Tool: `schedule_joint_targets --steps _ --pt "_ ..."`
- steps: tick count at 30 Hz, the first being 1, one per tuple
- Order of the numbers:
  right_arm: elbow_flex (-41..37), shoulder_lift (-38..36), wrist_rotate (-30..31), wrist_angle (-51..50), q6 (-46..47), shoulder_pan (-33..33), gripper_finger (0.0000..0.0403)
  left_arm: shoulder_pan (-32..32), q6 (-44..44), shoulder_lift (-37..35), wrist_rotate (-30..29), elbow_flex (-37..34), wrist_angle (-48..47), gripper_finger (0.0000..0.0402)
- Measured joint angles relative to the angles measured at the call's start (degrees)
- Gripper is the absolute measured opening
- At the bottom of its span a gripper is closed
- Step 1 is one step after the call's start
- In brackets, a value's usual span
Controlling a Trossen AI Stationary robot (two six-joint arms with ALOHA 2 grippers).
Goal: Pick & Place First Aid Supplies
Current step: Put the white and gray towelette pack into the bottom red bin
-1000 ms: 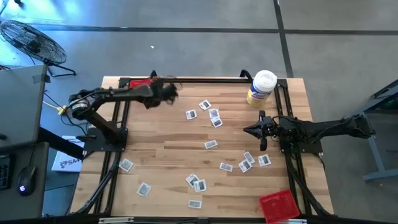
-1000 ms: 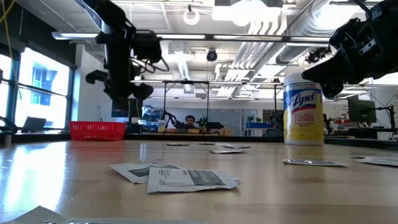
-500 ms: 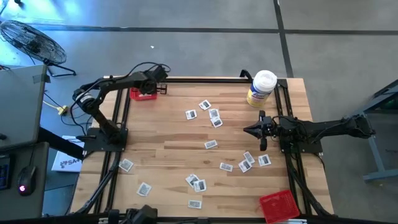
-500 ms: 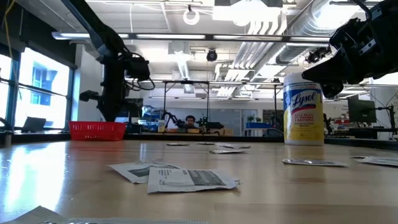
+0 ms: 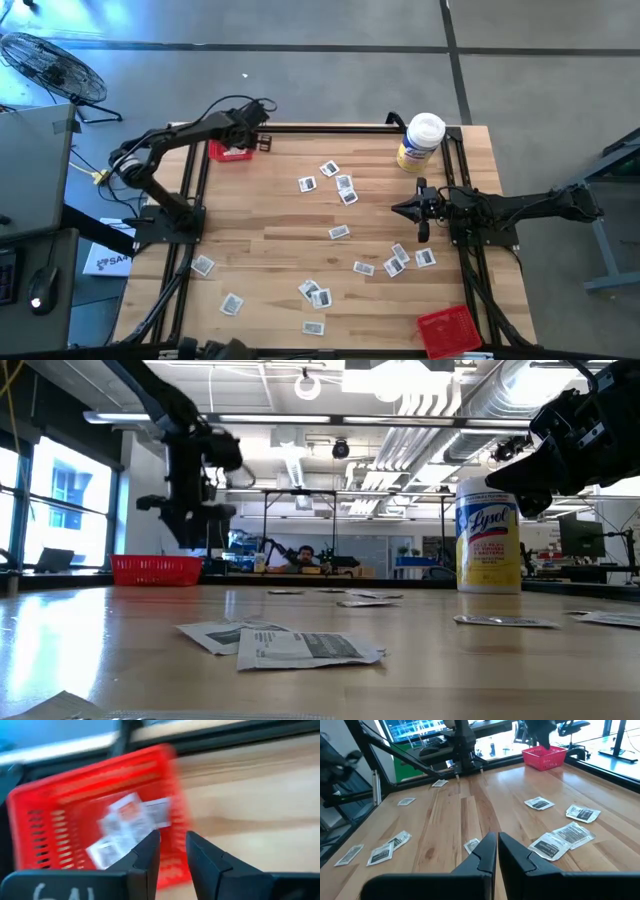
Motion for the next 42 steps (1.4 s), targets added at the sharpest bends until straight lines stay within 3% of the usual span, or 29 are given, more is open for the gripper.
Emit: schedule_joint_targets --steps 8,12,16,19,24,29,35,42 --pt "0.0 0.0 0.0 0.0 0.0 -0.02 0.0012 -18.69 2.77 -3.83 3.1 0.44 8.39 0.0092" --pt "0.0 0.0 0.0 0.0 0.0 -0.02 0.0012 -29.84 5.36 -0.03 2.79 0.36 14.78 0.0092" --pt "0.0 0.0 0.0 0.07 -0.02 -0.02 0.0012 -35.73 4.12 5.18 2.93 0.45 24.11 0.0092" --pt "0.0 0.0 0.0 0.04 0.0 -0.02 0.0012 -35.89 4.95 9.58 1.47 0.38 28.32 0.0092" --pt "0.0 0.01 0.0 0.1 0.0 -0.01 0.0012 -35.0 15.08 15.12 -0.84 0.36 32.68 0.0092" --pt "0.02 -0.04 0.0 0.11 0.0 0.0 0.0012 -33.23 23.96 18.35 1.6 0.37 36.82 0.0092" --pt "0.02 -0.04 0.0 0.15 0.0 0.0 0.0012 -29.72 26.21 19.67 9.91 0.43 36.46 0.0092" --pt "0.02 -0.04 -0.01 0.11 0.0 -0.01 0.0012 -29.05 28.86 20.55 10.42 0.29 35.43 0.0092"
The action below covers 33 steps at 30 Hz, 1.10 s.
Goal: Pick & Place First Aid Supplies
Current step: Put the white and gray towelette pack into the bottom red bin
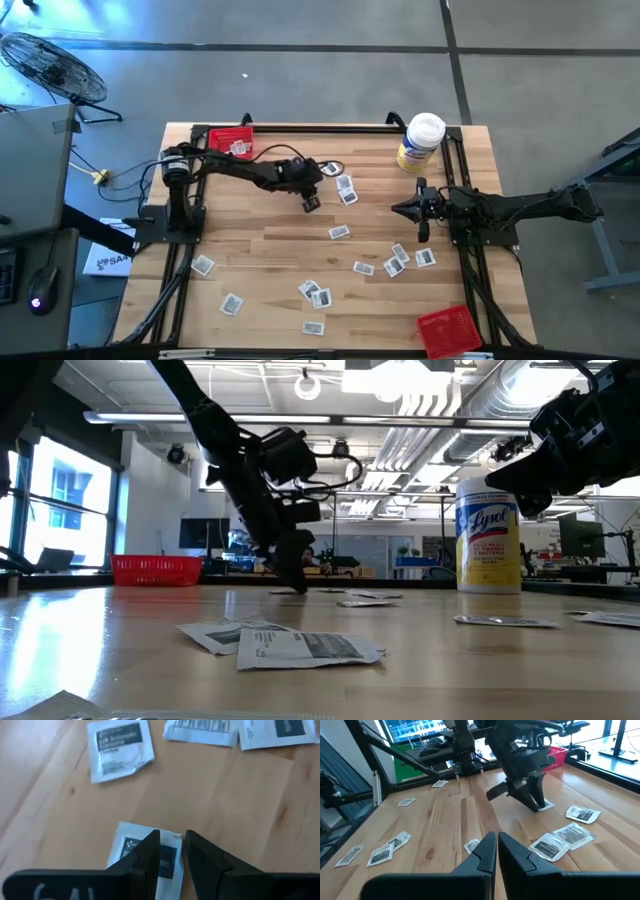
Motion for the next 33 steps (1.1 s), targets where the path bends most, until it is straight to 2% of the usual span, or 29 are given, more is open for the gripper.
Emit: schedule_joint_targets --steps 7,14,19,22,28,33 --pt "0.0 0.0 0.01 -0.11 0.0 -0.01 0.0012 0.0 1.62 0.83 0.04 0.24 -0.57 0.0087" --pt "0.0 0.0 0.0 -0.11 0.0 -0.01 0.0012 -0.07 1.43 0.83 0.19 0.24 -0.97 0.0008" --pt "0.0 0.0 -0.01 -0.11 -0.01 -0.01 0.0012 -0.07 -0.89 0.17 1.03 0.16 -1.7 0.0005" --pt "0.0 0.01 -0.01 -0.11 0.0 0.0 0.0012 -0.62 -2.09 -1.41 5.37 -0.12 -2.98 0.0003" --pt "0.0 0.0 0.07 1.31 0.27 0.01 0.0012 -7.0 -2.71 -5.78 13.34 -0.07 -1.37 0.0001" --pt "0.03 0.0 -0.8 7.2 8.13 0.01 0.0012 -15.7 -2.71 -6.56 16.0 -0.07 6.02 0.0001"
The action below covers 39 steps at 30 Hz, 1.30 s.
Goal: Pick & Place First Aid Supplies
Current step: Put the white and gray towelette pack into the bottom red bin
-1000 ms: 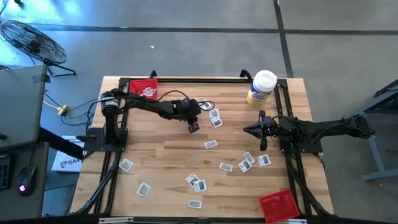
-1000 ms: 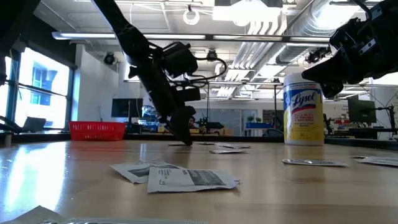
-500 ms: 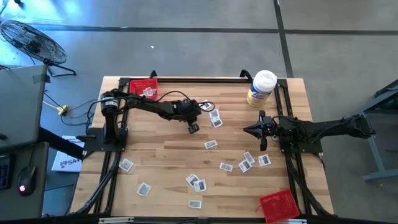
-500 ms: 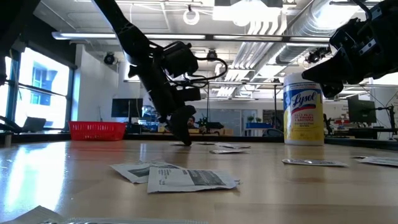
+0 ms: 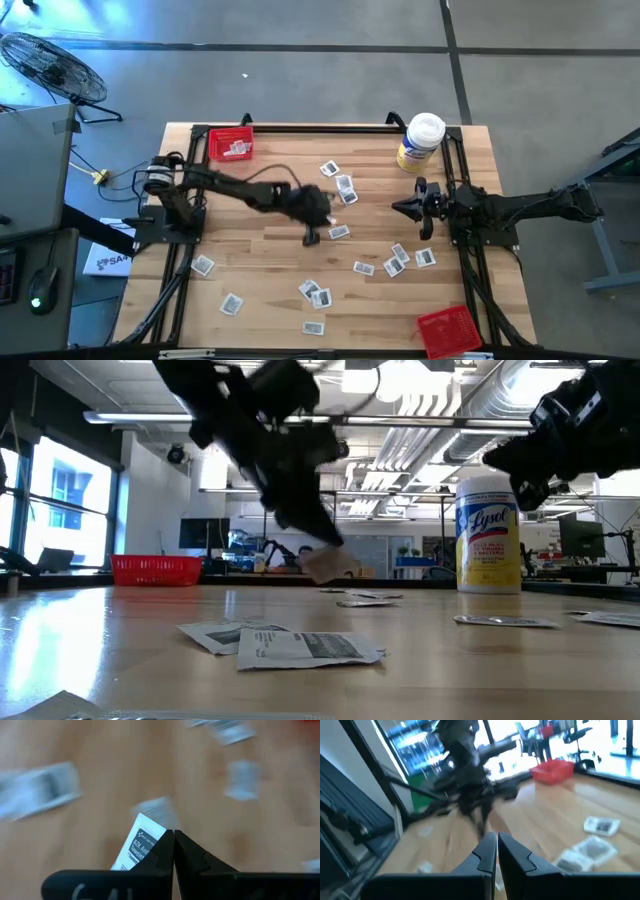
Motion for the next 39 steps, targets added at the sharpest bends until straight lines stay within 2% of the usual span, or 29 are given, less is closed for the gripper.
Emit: schedule_joint_targets --steps 3,6,11,15,19,24,30,35,39 --pt "0.01 0.0 0.27 3.31 -0.65 0.0 0.0012 -4.88 0.02 0.07 0.27 0.0 5.81 0.0" --pt "0.01 0.35 -2.04 6.65 -3.44 0.99 0.0012 -8.69 0.08 0.5 -2.47 0.04 12.15 0.0" --pt "0.01 4.39 -5.05 15.36 -8.47 8.5 0.0012 -12.63 1.99 0.5 -7.55 0.09 19.12 0.0" --pt "0.03 10.55 -4.93 23.49 -12.41 16.43 0.0012 -12.98 1.9 0.5 -9.94 0.09 20.2 0.0" --pt "0.25 18.72 -2.06 30.5 -16.72 23.73 0.0012 -12.77 0.4 0.5 -11.08 0.09 21.06 0.0" --pt "5.72 30.31 1.53 32.51 -22.22 28.98 0.0012 -12.85 0.04 0.5 -10.41 0.09 23.09 0.0" --pt "17.07 44.55 8.33 28.35 -26.57 29.31 0.0013 -12.85 -1.32 0.5 -9.71 0.09 23.18 0.0" --pt "27.39 50.99 13.09 9.79 -27.7 28.35 0.0044 -12.85 -1.46 0.5 -9.56 0.09 22.9 0.0" --pt "33.83 54.95 18.72 0.0 -29.06 28.35 0.0085 -12.85 -1.46 0.5 -9.47 0.09 22.73 0.0"
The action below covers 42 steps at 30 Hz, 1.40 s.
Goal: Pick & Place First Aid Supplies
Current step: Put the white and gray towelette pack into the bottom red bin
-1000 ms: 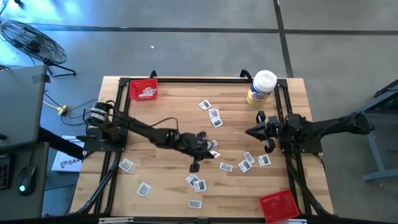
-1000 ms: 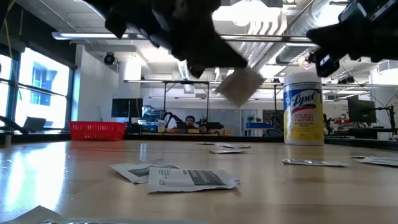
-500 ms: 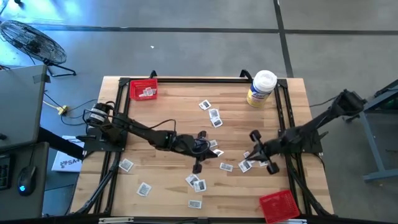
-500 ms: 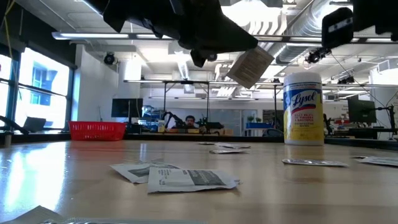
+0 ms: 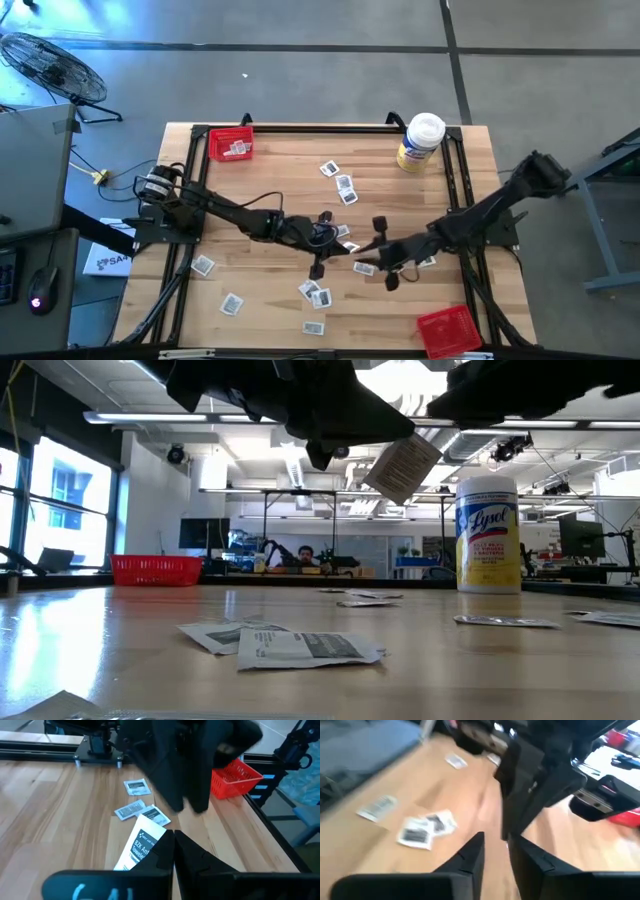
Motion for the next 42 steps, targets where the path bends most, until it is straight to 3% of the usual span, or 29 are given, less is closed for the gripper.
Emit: schedule_joint_targets --steps 4,9,13,22,29,35,38,42 --pt "3.33 3.22 1.86 -2.96 -2.9 0.0 0.0111 0.0 0.0 0.0 0.0 0.0 -0.38 0.0" --pt "3.87 6.17 3.22 -2.37 -4.23 -0.2 0.0116 -0.02 -0.02 0.02 0.37 -0.02 -1.29 0.0" --pt "3.87 6.95 6.03 -2.48 -4.19 -0.67 0.0096 0.07 -0.02 0.04 0.74 -0.05 -1.29 0.0" --pt "3.75 6.44 5.35 -3.54 -3.71 -1.33 0.0053 -0.01 -0.02 0.04 1.17 -0.04 -1.22 0.0" --pt "3.58 5.4 8.99 -4.79 -4.11 -0.63 0.0087 -0.04 -0.02 -0.17 1.25 0.2 -0.99 0.0" --pt "3.58 5.4 5.69 -4.99 -4.12 -0.68 0.0106 -0.04 -0.02 -0.15 1.18 0.35 -0.86 0.0" --pt "3.58 5.4 5.68 -4.9 -3.9 -0.68 0.0094 -0.04 0.01 -0.13 1.12 0.63 -0.59 0.0" --pt "3.63 5.4 5.1 -5.08 -2.52 -0.68 0.0047 -0.04 0.59 -0.26 1.02 0.63 -0.3 0.0"
